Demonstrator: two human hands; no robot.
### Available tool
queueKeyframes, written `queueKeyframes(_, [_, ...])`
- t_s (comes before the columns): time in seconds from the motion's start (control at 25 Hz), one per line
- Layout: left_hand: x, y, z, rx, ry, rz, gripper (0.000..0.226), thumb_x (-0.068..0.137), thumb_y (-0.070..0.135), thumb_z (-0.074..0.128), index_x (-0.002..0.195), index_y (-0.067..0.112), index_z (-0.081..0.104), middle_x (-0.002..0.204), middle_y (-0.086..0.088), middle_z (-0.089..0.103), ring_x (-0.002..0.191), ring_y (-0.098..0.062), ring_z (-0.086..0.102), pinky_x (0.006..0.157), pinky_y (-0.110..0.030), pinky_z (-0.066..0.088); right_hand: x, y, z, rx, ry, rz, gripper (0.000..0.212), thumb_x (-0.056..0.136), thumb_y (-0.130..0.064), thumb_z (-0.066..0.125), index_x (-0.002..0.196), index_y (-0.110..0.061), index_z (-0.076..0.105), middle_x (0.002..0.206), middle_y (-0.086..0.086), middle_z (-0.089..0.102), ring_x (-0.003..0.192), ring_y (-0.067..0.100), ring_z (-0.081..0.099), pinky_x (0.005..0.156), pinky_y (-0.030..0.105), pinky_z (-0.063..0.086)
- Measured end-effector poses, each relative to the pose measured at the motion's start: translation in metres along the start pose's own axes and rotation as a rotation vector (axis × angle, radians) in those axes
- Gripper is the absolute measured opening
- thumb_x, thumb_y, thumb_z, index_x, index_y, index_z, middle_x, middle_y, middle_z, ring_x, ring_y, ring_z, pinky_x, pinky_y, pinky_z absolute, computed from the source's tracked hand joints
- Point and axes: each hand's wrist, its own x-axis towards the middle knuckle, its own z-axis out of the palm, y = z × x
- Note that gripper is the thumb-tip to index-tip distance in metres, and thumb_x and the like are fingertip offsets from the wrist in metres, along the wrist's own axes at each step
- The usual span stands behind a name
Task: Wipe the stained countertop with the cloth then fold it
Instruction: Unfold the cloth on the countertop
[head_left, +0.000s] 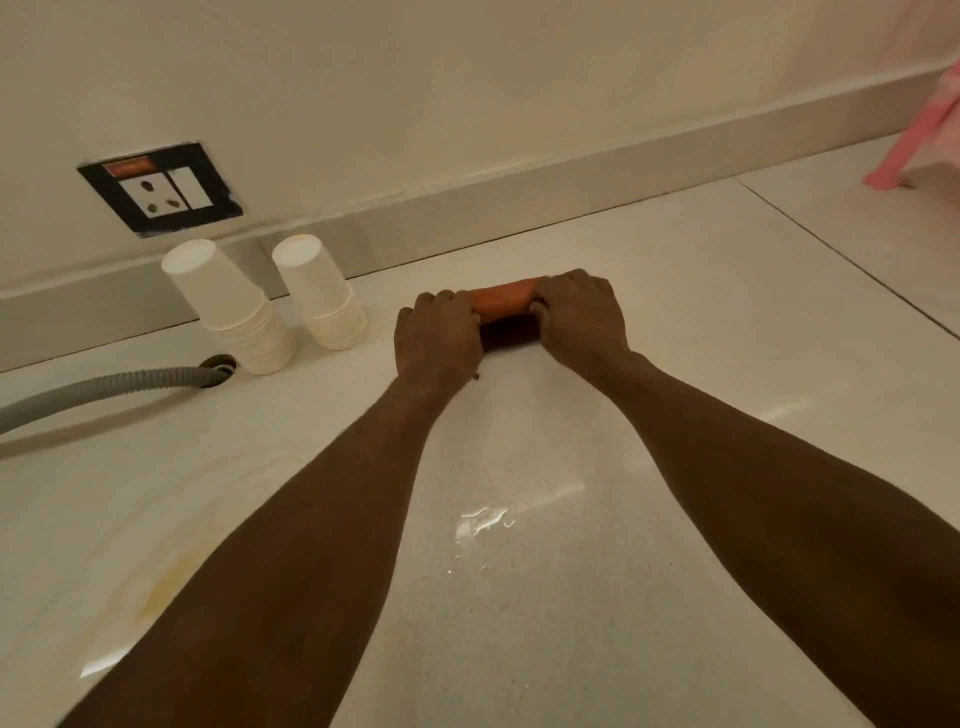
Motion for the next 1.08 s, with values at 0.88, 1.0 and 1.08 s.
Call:
queueKeyframes(0.88, [-0.159, -0.085, -0.089, -0.013, 0.131, -0.018, 0.018, 0.09, 0.032, 0.056, 0.097, 0.02, 0.068, 0.097, 0.0, 0.072, 0.085, -0.016, 0.062, 0.085, -0.036, 0.05, -0.081, -0.108, -0.021, 0.125, -0.07, -0.376, 0.004, 0.089, -0.019, 0.06, 0.088, -0.016, 0.062, 0.082, 0.004, 0.065, 0.08, 0.026, 0.058, 0.095, 0.041, 0.04])
queueKeyframes(1.0, [-0.204, -0.083, -0.048, 0.022, -0.155, -0.011, 0.029, 0.095, 0.037, 0.048, 0.113, 0.022, 0.066, 0.123, 0.0, 0.067, 0.111, -0.016, 0.059, 0.103, -0.036, 0.041, -0.131, -0.091, 0.007, 0.13, -0.345, -0.345, 0.01, 0.091, -0.026, 0.06, 0.087, -0.019, 0.065, 0.084, 0.0, 0.067, 0.077, 0.019, 0.055, 0.092, 0.039, 0.043])
queueKeyframes(1.08, [-0.217, -0.081, -0.04, -0.009, -0.188, -0.035, 0.037, 0.098, 0.04, 0.043, 0.126, 0.022, 0.06, 0.14, 0.001, 0.056, 0.13, -0.017, 0.049, 0.112, -0.036, 0.031, -0.145, -0.089, 0.011, 0.192, -0.375, -0.271, 0.027, 0.089, -0.046, 0.059, 0.085, -0.02, 0.065, 0.081, -0.002, 0.068, 0.073, 0.014, 0.055, 0.082, 0.032, 0.044])
